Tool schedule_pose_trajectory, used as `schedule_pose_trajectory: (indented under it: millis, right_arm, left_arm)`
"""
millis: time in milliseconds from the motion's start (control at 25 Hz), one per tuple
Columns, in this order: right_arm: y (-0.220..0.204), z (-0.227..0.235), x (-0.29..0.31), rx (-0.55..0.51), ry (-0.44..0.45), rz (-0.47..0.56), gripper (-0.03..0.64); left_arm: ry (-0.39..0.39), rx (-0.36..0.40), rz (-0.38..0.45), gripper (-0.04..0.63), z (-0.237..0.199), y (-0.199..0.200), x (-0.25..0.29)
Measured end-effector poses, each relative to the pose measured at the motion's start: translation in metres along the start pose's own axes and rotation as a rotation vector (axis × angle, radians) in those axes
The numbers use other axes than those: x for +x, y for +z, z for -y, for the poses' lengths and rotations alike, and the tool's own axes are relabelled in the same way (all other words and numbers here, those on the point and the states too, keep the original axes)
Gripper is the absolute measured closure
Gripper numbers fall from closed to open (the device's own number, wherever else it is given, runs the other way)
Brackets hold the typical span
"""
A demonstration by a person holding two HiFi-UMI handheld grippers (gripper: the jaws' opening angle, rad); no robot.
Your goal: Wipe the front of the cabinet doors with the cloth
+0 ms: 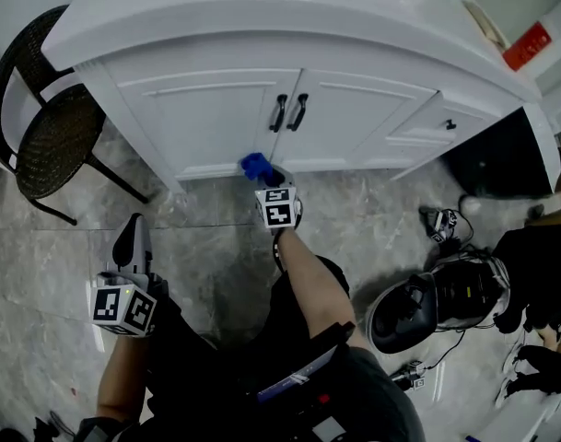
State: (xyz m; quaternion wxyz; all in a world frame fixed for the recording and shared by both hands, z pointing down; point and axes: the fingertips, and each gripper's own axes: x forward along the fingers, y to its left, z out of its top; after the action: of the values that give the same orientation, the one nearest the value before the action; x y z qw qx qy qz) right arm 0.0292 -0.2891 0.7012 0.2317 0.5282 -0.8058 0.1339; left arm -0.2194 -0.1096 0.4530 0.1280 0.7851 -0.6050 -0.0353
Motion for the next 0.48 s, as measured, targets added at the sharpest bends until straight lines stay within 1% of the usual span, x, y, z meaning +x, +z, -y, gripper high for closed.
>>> schedule_pose_trajectory:
  millis: [120, 200, 280, 360, 480]
  right_arm:
    - [-0.007, 0.028, -0.02, 0.015, -0.048, -0.021, 0.565]
    - [-0.009, 0.035, -0.033, 0.031, -0.049, -0.018, 0.565]
    - [-0.006, 0.038, -0.043, 0.048, -0.045, 0.001, 0.565]
    - [0.002, 0.045, -0.056, 0.069, -0.064, 0.031, 0.565]
    - [0.023, 0.054, -0.086, 0.124, -0.099, 0.085, 0.565]
  left_arm:
    - [-0.044, -0.001, -0.012, 0.592, 0.015, -0.007, 0.013]
    - [-0.06, 0.005, -0.022, 0.592, 0.02, -0.012, 0.021]
    - [-0.066, 0.009, -0.028, 0.592, 0.023, -0.016, 0.027]
    - [-0.081, 0.014, -0.033, 0.592, 0.028, -0.019, 0.034]
    - [-0.128, 0.037, -0.051, 0.592, 0.04, -0.021, 0.043]
